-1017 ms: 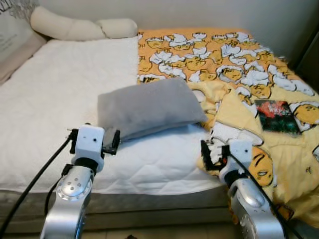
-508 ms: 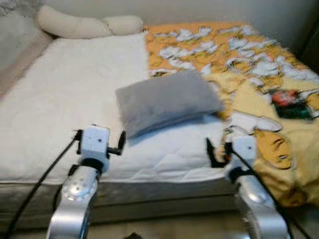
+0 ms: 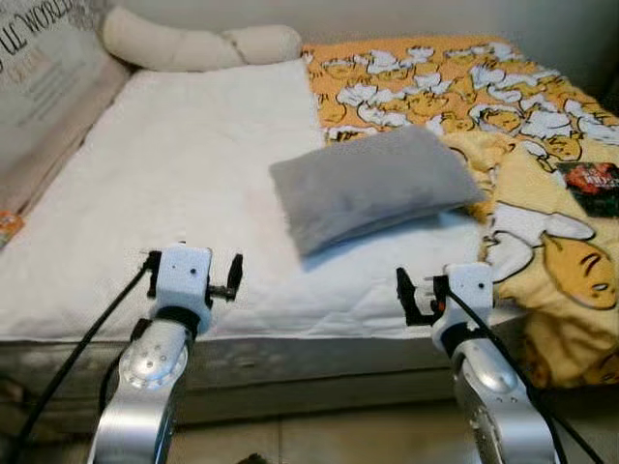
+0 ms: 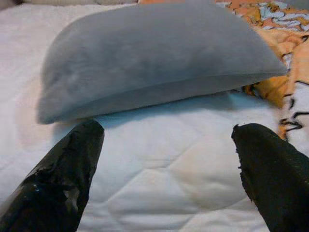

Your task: Clean up the room

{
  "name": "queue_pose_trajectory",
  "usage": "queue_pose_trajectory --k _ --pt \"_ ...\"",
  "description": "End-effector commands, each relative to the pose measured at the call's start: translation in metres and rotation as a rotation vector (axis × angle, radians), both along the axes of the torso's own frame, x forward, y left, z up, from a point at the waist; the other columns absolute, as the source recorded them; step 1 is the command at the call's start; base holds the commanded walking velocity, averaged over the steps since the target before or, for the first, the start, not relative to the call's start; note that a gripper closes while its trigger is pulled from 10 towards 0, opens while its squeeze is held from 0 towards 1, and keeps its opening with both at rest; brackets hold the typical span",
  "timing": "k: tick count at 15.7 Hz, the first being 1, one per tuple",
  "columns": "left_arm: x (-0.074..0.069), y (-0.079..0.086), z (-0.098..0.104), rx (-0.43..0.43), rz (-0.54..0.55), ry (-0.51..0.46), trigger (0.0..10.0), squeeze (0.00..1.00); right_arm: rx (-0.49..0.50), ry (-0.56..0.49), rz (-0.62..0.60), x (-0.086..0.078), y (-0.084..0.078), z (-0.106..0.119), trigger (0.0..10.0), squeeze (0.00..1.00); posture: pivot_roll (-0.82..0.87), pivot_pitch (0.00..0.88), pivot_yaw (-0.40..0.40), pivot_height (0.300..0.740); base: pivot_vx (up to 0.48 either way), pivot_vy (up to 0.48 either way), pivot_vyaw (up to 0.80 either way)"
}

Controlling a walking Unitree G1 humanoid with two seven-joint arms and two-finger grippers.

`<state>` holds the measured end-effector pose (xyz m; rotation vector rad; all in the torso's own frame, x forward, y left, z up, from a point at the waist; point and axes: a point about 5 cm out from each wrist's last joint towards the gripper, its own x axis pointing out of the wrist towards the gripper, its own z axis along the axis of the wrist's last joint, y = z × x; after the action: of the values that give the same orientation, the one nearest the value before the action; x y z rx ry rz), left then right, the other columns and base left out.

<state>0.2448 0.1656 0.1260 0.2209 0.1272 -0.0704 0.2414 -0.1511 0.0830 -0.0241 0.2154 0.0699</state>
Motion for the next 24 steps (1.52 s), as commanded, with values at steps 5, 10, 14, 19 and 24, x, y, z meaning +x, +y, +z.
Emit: queue_pose_trajectory --k 5,10,14,19,24 --pt "-0.003 0.0033 -0.0018 0.026 -0.002 0.017 10.0 1.0 -0.012 -0.012 0.004 0.0025 0.0033 0.0027 10.0 1.0 0.04 0.0 0.044 0.74 0.0 0.325 0.0" --pt "-0.0022 0.0016 -0.0026 0.028 -0.009 0.02 10.0 1.0 -0.024 -0.016 0.002 0.0029 0.0017 0.0035 10.0 1.0 0.03 0.0 0.04 0.74 0.0 0.322 0.0" --pt "-0.0024 0.0014 -0.0027 0.026 -0.008 0.02 10.0 1.0 -0.027 -0.018 0.002 0.0036 0.0011 0.004 10.0 1.0 0.03 0.0 0.04 0.74 0.0 0.317 0.0" --pt "-0.003 0.0028 -0.0023 0.028 -0.009 0.02 10.0 1.0 -0.026 -0.015 0.001 0.0024 0.0023 0.0031 10.0 1.0 0.03 0.0 0.045 0.74 0.0 0.318 0.0" --pt "-0.0022 0.0001 0.0033 -0.01 -0.009 -0.016 10.0 1.0 -0.025 -0.021 -0.001 0.0049 0.0024 0.0045 10.0 1.0 0.04 0.0 0.042 0.74 0.0 0.188 0.0"
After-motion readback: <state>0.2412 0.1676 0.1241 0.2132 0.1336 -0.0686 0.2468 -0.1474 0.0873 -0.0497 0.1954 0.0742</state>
